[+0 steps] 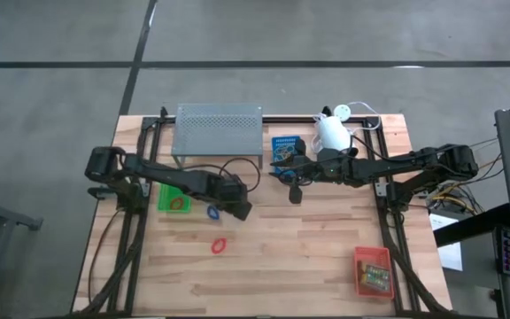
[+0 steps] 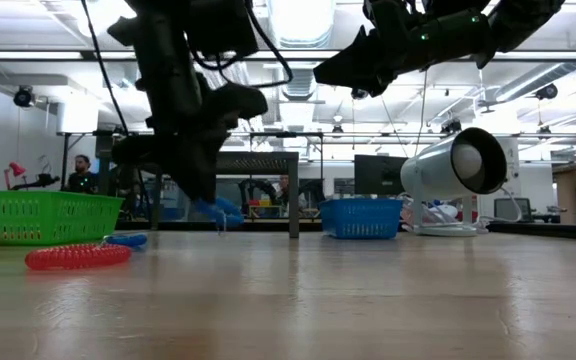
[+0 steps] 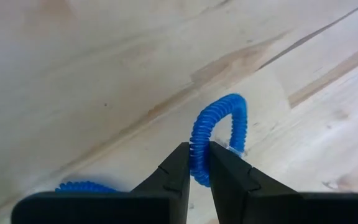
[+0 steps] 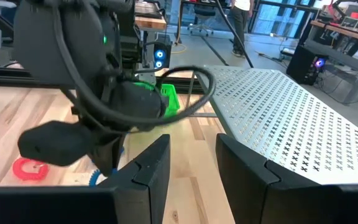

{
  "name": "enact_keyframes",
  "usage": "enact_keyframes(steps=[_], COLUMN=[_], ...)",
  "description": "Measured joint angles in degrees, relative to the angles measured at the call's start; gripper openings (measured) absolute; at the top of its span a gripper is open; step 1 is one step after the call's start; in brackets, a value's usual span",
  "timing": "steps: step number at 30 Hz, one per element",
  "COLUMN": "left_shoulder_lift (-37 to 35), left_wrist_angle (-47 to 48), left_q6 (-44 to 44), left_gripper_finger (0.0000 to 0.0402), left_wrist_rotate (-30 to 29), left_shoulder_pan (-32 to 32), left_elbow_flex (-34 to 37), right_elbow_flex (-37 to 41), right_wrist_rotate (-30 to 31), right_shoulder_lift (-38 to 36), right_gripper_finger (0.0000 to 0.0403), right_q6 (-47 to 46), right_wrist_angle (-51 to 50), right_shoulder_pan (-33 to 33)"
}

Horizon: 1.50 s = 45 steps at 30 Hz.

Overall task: Pick & Place Office Desk Supplies
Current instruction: Put the blue spring keychain into the green bin

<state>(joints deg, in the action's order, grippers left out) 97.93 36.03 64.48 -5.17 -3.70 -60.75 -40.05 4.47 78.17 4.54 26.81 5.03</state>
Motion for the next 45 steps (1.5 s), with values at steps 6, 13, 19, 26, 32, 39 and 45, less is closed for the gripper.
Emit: enact_keyframes(steps=[6, 13, 19, 26, 32, 39, 45], left_shoulder_lift=[-3.2, -7.1, -11.9, -20.3, -27.7, -31.8, -32.6], left_wrist_angle=[0.3, 0.2, 2.4, 3.2, 5.1, 17.4, 27.2], left_q6=[-2.0, -4.6, -4.7, -2.4, 4.6, 21.5, 30.8], left_gripper_finger=[0.0053, 0.0053, 0.0053, 0.0053, 0.0053, 0.0053, 0.0053], left_wrist_rotate=[-4.1, -13.9, -21.2, -26.1, -26.8, -25.7, -22.9], left_shoulder_pan=[0.0, -1.5, -4.8, -8.9, -10.5, -13.7, -15.8], left_elbow_flex=[0.0, 0.0, 0.6, 5.3, 10.9, 12.7, 12.7], right_elbow_flex=[0.0, 0.0, 0.0, 0.0, 0.0, 0.0, 0.0], right_wrist_rotate=[0.0, 0.0, 0.0, 0.0, 0.0, 0.0, 0.0], right_shoulder_lift=[0.0, 0.0, 0.0, 0.0, 0.0, 0.0, 0.0], right_gripper_finger=[0.0127, 0.0127, 0.0127, 0.0127, 0.0127, 0.0127, 0.0127], right_q6=[0.0, 0.0, 0.0, 0.0, 0.0, 0.0, 0.0], right_wrist_angle=[0.0, 0.0, 0.0, 0.0, 0.0, 0.0, 0.0], right_shoulder_pan=[0.0, 0.0, 0.0, 0.0, 0.0, 0.0, 0.0])
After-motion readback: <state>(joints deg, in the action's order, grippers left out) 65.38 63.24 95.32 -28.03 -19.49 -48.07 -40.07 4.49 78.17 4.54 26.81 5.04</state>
